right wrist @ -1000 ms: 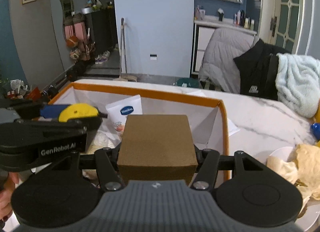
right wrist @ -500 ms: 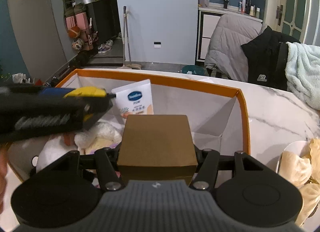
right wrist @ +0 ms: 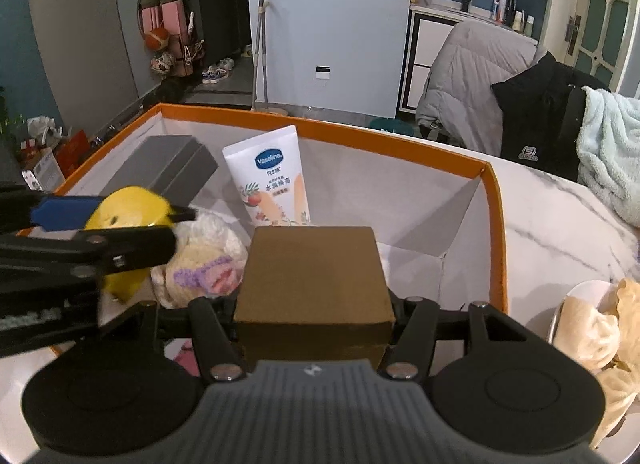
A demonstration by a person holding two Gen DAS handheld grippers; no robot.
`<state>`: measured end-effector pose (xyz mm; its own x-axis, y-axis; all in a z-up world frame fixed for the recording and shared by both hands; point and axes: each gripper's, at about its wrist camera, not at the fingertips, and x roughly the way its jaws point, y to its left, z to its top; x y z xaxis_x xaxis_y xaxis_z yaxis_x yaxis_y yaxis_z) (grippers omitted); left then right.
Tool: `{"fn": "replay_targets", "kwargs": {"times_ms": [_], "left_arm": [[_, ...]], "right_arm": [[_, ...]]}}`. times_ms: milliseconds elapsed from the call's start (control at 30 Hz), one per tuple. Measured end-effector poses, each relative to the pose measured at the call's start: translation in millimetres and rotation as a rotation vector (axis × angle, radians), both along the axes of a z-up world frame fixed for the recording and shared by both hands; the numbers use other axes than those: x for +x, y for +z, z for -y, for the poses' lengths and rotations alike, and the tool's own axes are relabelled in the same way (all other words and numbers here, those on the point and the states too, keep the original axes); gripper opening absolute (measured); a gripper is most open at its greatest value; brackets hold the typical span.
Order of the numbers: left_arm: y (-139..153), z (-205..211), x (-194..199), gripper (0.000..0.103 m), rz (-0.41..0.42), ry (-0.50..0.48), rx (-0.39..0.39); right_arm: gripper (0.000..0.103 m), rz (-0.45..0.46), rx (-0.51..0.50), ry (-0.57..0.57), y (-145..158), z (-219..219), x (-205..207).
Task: Organize objects
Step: 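Lift the tape measure and cube over the orange box and lower them inside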
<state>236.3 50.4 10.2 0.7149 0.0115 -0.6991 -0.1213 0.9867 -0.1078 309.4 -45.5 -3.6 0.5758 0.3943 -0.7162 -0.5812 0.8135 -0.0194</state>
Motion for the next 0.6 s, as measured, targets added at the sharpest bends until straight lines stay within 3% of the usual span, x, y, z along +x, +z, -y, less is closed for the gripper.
{"fn": "replay_targets", "kwargs": {"times_ms": [367,600], "left_arm": [[-30,-14,25,0.058,-0.11,0.069,-0.042],[-34,-8,20,0.057,-0.103,0.059,-0.013]], "right_arm": [[0.062,0.0,-0.012,-0.003,-1,3,3],[0.062,0.014,-0.042,-0.011,-7,1,-3]]}}
